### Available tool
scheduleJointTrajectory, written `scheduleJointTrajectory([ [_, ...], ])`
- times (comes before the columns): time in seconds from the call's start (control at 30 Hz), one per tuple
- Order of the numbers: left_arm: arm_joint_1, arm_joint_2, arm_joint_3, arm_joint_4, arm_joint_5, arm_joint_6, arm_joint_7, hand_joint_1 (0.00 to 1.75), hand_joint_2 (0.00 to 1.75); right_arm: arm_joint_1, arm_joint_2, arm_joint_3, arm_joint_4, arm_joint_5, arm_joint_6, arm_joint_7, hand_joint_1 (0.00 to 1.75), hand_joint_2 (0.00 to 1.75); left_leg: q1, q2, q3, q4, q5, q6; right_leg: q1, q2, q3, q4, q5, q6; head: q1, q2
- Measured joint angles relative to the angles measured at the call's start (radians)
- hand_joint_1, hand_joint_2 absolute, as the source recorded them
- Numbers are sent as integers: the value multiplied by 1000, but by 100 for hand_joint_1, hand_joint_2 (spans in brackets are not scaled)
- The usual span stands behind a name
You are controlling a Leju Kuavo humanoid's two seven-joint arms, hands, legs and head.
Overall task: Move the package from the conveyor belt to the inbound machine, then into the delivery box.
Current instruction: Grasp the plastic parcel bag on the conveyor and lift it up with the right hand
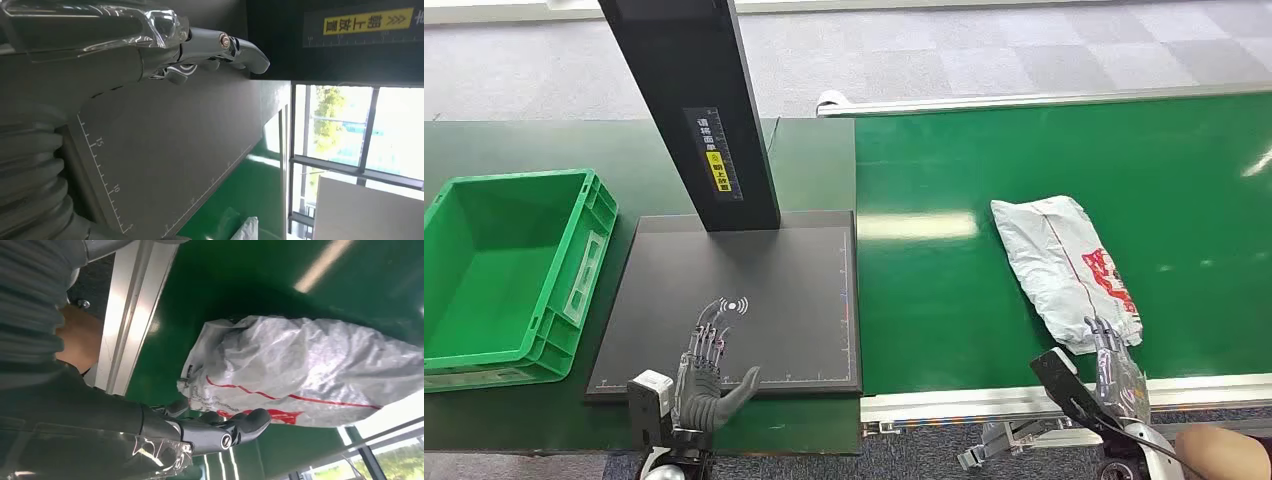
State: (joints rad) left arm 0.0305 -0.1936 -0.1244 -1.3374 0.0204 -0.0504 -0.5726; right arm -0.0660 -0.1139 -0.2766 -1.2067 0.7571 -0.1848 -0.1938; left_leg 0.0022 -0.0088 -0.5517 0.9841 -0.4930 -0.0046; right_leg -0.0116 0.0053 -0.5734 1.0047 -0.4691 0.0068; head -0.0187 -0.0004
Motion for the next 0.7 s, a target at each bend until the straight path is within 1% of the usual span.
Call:
scheduleJointTrajectory([
  [0.33,-22,8,-26,31,6,-2,0,0,175,-79,-45,-37,166,25,-25,13,0,175,0,0,0,0,0,0,0,0,0,0,0,0,0,0],
  [0.53,-52,11,-54,74,11,-13,0,0,175,-171,-111,-78,348,52,-81,-13,0,175,-1,-1,0,0,0,1,-2,0,0,0,1,1,0,0],
  [0.7,-70,17,-73,100,22,-13,-1,0,175,-232,-153,-104,465,68,-104,-18,0,175,-2,-1,0,0,0,1,-2,0,0,0,1,1,0,0],
])
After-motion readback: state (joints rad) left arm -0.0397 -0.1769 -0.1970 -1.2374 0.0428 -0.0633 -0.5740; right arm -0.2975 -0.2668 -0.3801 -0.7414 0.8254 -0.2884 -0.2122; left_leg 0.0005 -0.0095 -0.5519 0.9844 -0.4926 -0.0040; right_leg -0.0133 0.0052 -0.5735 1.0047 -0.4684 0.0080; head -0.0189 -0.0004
